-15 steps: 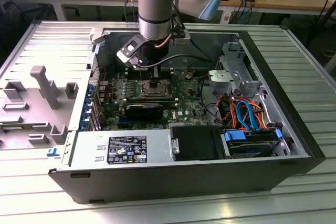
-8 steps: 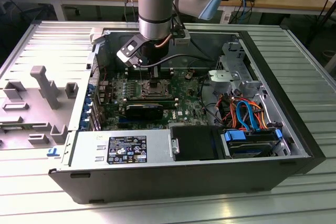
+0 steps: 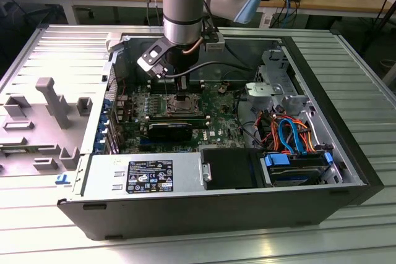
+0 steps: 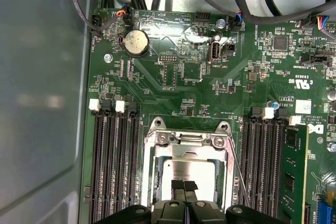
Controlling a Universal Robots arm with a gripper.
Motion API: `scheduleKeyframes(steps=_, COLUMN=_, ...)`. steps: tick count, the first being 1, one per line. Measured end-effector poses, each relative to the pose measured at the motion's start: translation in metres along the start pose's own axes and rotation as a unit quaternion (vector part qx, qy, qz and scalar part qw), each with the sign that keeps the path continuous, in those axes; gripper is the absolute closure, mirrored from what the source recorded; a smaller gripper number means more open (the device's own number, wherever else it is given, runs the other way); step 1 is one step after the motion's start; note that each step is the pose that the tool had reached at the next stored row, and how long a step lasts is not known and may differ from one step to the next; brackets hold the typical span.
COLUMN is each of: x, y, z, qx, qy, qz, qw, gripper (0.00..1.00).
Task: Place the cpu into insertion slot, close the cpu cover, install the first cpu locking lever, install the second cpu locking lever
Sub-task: 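Install the first cpu locking lever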
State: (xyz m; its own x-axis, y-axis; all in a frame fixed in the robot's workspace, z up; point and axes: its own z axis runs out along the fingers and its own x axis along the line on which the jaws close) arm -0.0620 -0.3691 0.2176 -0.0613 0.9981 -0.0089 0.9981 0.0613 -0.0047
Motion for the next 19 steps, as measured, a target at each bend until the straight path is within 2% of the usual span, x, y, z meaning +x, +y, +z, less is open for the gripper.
scheduleKeyframes(steps=11, x=-0.0001, y=0.0, z=-0.0048, qx=0.0, qy=0.0001, qz=0.0, qw=1.0, gripper=0.89)
scheduleKeyframes(steps=19, x=-0.0002, y=0.0, z=-0.0225, qx=0.0, qy=0.0001, qz=0.0, qw=1.0, gripper=0.89)
